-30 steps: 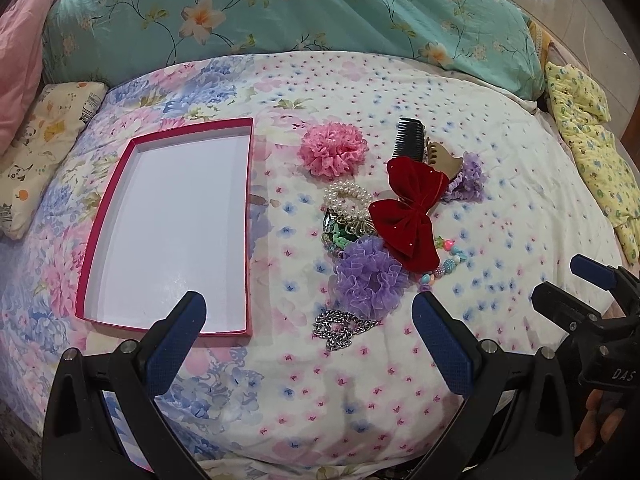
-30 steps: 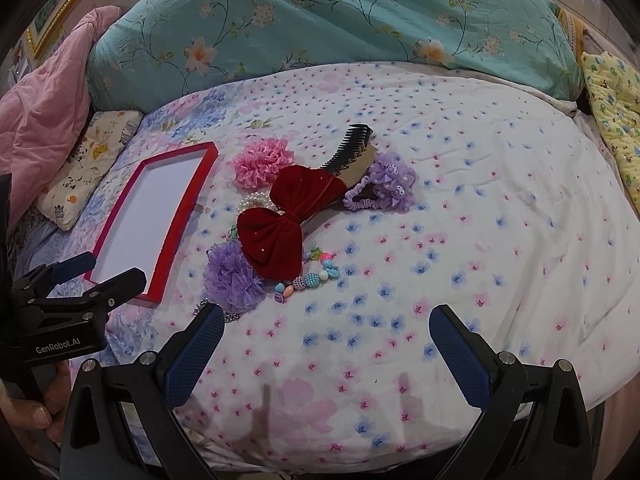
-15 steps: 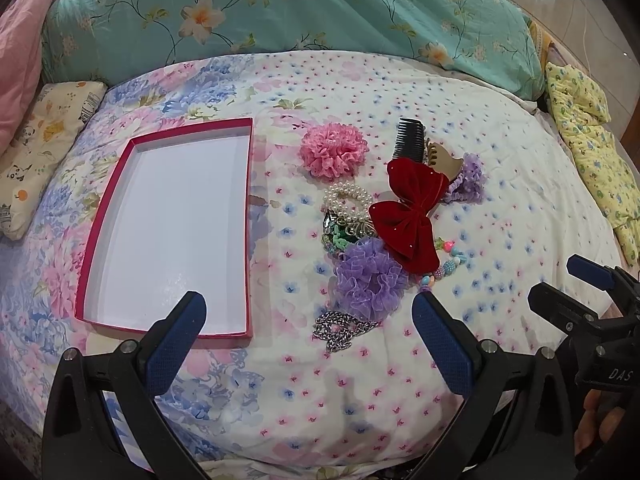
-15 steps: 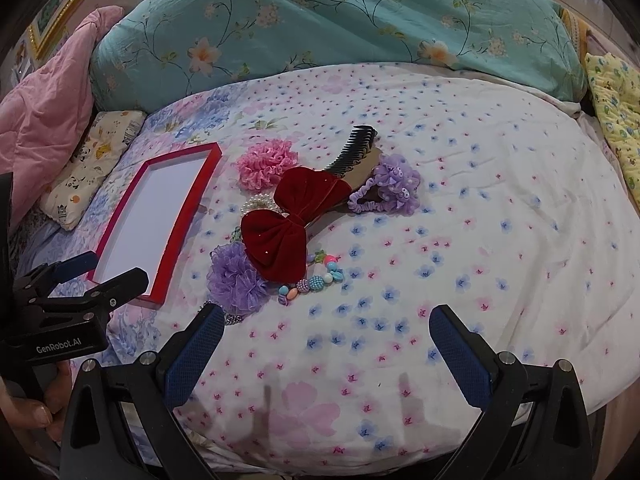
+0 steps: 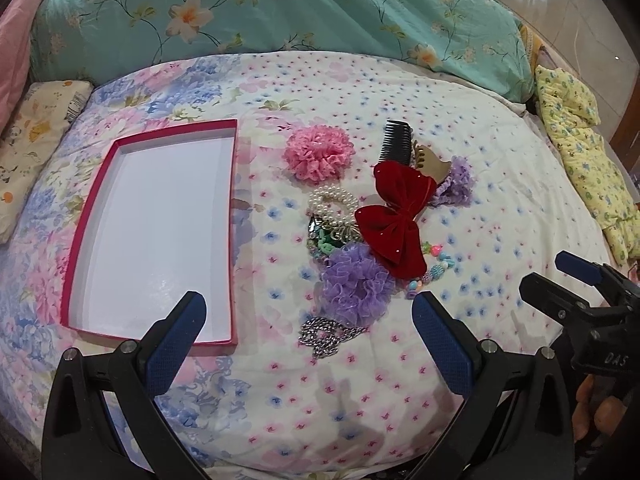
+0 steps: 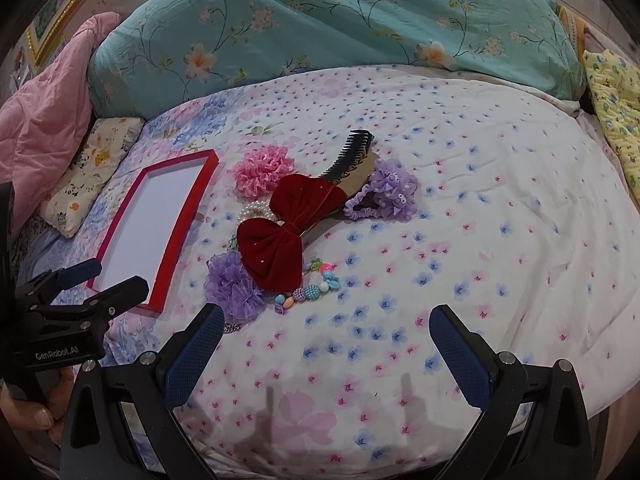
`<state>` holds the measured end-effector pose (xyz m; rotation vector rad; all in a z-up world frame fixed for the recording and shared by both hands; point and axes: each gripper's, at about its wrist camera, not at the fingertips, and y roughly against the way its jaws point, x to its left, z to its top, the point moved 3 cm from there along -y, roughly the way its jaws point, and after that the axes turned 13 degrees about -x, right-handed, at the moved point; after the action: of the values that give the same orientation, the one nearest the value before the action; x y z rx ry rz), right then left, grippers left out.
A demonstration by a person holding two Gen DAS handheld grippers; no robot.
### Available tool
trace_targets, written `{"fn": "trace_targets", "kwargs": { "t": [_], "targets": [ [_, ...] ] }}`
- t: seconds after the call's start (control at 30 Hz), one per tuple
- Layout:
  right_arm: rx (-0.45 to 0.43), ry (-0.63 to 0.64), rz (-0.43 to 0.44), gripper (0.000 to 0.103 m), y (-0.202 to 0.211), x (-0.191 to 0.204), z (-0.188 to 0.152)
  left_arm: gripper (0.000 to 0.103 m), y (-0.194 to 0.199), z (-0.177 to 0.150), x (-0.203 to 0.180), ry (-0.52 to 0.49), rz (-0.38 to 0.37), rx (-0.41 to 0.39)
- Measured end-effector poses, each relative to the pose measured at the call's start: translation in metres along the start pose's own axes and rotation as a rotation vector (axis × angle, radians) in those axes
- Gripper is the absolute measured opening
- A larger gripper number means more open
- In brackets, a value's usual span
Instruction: Organize jewelry
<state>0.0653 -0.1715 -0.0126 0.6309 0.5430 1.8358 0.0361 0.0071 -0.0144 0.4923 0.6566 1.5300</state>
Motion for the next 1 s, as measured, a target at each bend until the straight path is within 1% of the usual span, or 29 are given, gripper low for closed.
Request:
{"fn": "trace_targets", "kwargs": {
  "t": [0.33, 0.43, 0.57, 0.63, 0.7, 0.8, 0.83, 0.93, 1.0],
  "targets": [
    [0.005, -0.039, -0.021, 0.102, -0.017, -0.019, 0.008, 0.103, -0.022, 0.006, -0.003, 0.024, -0.059, 0.039],
    [-0.001, -0.051, -0.021, 0.101, -0.022, -0.025, 0.013, 0.103, -0.029, 0.011, -0.008, 0.027, -0.094, 0.037],
    [-0.020, -0.066, -0.021, 0.101, -0.032, -0.036, 0.024, 0.103, -0.040, 0.020, -0.019, 0.016, -0.137, 0.014],
    [-0.027, -0.068, -0.028, 0.100, -0.043, -0.043, 0.032, 0.100, -0.050, 0.023, -0.026, 0.016, -0.164, 0.026],
    [-0.027, -0.077, -0.031, 0.093, -0.056, -0.050, 0.040, 0.097, -0.061, 0.027, -0.032, 0.012, -0.190, 0.038],
    [-0.013, -0.093, -0.030, 0.091, -0.076, -0.060, 0.048, 0.097, -0.082, 0.032, -0.042, -0.005, -0.213, 0.063],
    [-0.002, -0.095, -0.038, 0.091, -0.086, -0.064, 0.051, 0.097, -0.087, 0.032, -0.045, -0.005, -0.216, 0.066],
    [0.035, -0.098, -0.053, 0.087, -0.109, -0.073, 0.053, 0.097, -0.108, 0.032, -0.052, -0.011, -0.238, 0.109],
    [0.066, -0.110, -0.051, 0.082, -0.124, -0.077, 0.052, 0.097, -0.116, 0.031, -0.057, -0.025, -0.243, 0.121]
  ]
}}
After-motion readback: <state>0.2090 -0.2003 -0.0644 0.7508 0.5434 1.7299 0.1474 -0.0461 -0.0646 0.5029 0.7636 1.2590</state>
